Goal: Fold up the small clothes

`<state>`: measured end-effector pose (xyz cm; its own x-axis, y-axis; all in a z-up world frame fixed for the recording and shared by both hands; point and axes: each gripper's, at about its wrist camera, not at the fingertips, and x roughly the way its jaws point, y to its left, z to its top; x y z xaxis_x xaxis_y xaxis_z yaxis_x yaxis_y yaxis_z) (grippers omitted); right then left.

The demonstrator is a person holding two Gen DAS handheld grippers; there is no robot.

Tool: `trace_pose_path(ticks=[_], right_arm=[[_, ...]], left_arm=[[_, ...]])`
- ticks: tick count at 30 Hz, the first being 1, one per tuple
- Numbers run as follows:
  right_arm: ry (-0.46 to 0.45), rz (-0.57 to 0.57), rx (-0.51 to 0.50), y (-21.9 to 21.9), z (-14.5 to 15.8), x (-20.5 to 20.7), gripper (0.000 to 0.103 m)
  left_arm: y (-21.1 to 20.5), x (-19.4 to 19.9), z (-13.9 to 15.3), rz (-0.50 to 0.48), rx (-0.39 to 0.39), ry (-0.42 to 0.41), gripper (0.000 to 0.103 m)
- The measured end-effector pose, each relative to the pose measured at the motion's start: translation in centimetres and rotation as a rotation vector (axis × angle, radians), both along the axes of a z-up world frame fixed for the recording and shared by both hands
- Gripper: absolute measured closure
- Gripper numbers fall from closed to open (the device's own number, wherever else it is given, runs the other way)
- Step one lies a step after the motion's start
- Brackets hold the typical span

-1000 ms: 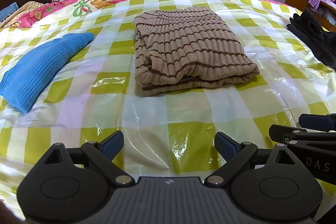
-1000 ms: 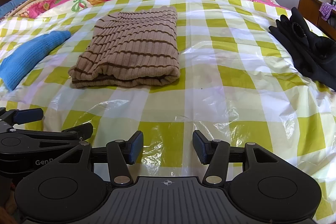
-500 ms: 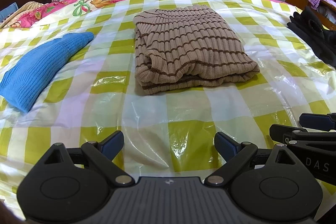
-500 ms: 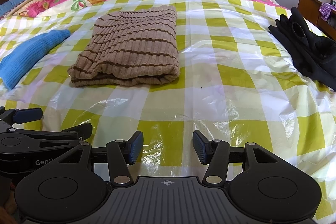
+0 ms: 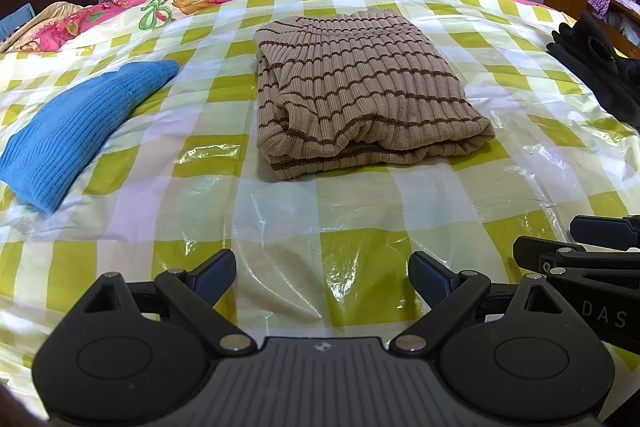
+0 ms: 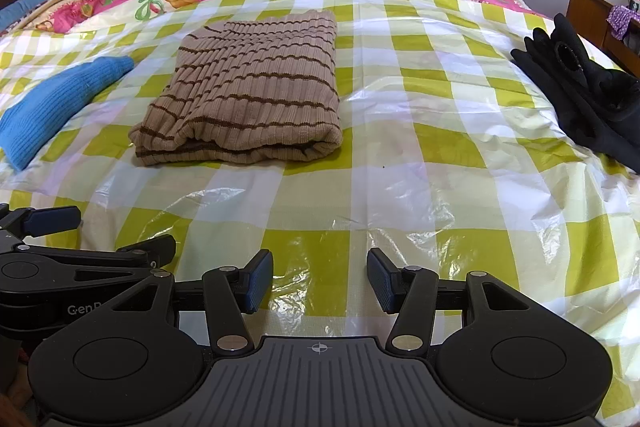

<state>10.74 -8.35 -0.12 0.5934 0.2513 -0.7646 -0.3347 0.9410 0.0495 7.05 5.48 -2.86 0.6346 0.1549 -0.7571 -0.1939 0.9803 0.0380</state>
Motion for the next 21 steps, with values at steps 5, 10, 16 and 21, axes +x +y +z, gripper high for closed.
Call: trace_pose_path(ticks=[5, 10, 16, 21], right_arm=[[0.000, 0.000, -0.001, 0.02, -0.02, -0.03, 0.051], [-0.002, 0.000, 0.000, 0.05, 0.00, -0.04, 0.051], [-0.001, -0.002, 0.000, 0.03, -0.02, -0.05, 0.051], [-0.003, -0.001, -0.001, 0.03, 0.00, -0.06, 0.051]], left_arm=[[-0.05, 0.02, 0.03, 0.001, 0.008, 0.003, 0.000], [-0.09, 0.02, 0.09, 0.002, 0.010, 0.000, 0.000], [-0.04, -0.04, 0.12, 0.003, 0.012, 0.000, 0.000], [-0.03, -0.04, 0.13, 0.003, 0.012, -0.001, 0.000]])
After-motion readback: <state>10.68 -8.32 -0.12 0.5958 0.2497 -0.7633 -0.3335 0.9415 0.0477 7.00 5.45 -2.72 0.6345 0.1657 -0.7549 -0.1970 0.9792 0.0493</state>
